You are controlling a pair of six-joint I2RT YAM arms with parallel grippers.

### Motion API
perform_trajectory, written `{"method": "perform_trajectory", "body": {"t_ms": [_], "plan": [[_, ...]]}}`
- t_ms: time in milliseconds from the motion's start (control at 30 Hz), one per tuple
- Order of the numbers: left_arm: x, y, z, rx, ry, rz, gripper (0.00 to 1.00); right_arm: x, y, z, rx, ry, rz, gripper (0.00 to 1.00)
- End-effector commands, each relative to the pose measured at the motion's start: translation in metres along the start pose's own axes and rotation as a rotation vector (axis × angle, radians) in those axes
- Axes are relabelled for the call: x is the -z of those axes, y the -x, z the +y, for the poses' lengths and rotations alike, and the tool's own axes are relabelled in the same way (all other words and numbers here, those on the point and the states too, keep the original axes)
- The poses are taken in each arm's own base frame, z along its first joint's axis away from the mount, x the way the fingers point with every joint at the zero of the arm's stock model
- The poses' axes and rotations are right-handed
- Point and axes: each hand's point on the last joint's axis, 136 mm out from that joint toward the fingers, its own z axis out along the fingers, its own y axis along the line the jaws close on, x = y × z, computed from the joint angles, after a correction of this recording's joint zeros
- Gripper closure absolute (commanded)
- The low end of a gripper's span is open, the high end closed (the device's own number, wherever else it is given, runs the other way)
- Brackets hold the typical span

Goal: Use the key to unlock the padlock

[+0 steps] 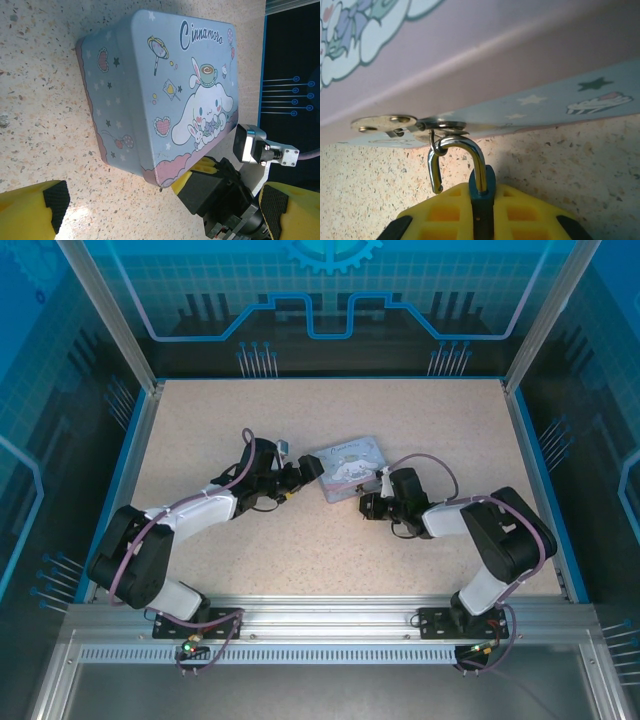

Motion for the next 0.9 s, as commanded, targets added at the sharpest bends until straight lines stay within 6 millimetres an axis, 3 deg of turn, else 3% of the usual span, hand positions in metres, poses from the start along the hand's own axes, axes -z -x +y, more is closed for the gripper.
{"method": "perform_trajectory", "body": {"t_ms": [0, 67, 467, 867], "plan": [[0.0, 0.009, -0.012, 0.005, -0.034, -0.006, 0.01, 0.004, -0.006, -0.005, -0.009, -0.005, 0.023, 0.85], [0.0, 0.009, -0.012, 0.003, -0.034, -0.006, 0.01, 0.005, -0.007, -0.006, -0.014, -0.007, 0.025, 0.81], [0.0, 0.011, -0.017, -0.004, -0.038, -0.004, 0.01, 0.01, -0.01, -0.012, -0.03, -0.012, 0.022, 0.77], [-0.001, 0.01, -0.016, -0.002, -0.037, -0.001, 0.01, 0.014, -0.013, -0.017, -0.039, -0.008, 0.022, 0.82]]}}
